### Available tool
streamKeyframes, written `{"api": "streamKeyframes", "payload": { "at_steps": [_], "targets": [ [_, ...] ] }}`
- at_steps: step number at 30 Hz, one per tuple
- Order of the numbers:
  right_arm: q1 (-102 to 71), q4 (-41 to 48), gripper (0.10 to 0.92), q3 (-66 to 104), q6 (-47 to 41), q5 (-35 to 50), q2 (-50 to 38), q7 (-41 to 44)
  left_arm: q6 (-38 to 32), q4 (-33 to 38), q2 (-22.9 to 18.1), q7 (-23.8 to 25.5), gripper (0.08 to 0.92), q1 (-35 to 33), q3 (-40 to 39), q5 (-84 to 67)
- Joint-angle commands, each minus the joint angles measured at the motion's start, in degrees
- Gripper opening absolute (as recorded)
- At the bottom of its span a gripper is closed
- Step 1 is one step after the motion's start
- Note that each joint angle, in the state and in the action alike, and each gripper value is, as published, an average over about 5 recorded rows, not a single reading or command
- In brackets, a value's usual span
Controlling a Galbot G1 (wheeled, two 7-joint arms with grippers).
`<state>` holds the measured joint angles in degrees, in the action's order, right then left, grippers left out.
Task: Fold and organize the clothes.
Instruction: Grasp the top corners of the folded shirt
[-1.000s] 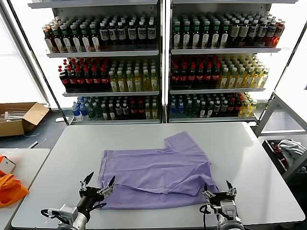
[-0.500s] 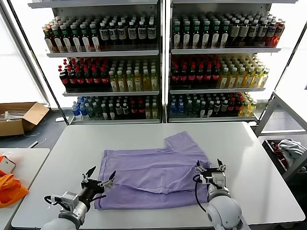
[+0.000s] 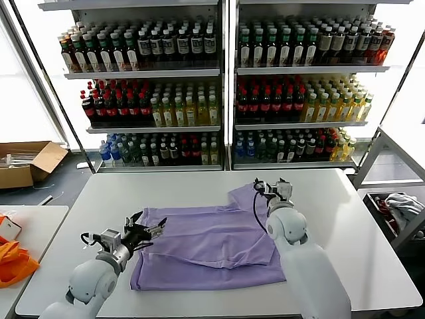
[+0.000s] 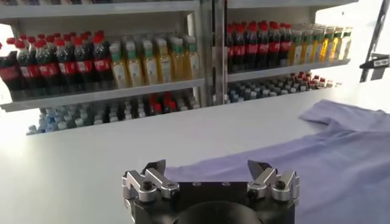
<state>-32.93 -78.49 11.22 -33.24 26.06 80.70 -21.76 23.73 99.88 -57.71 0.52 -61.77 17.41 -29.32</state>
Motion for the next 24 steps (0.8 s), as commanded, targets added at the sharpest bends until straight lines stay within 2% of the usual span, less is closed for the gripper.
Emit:
{"api": "streamKeyframes", "payload": {
  "at_steps": [1,10,24],
  "targets": [
    [9.3,12.4,0.823,-1.6,0.0,1.6,2.5,0.7,1.0,-14.1,1.0,-0.8,0.822,14.7,-7.6,-3.3],
    [7.1,13.9,0.823,-0.5,0.0,0.5,3.7,1.2,1.3,-17.7,0.9,-1.8,0.822,16.5,-8.1,-1.3],
    [5.4,15.9,0.823,0.5,0.0,-1.7,5.0,1.6,2.0,-16.5,0.8,-1.8,0.823,14.0,-7.5,-2.0]
  ]
}}
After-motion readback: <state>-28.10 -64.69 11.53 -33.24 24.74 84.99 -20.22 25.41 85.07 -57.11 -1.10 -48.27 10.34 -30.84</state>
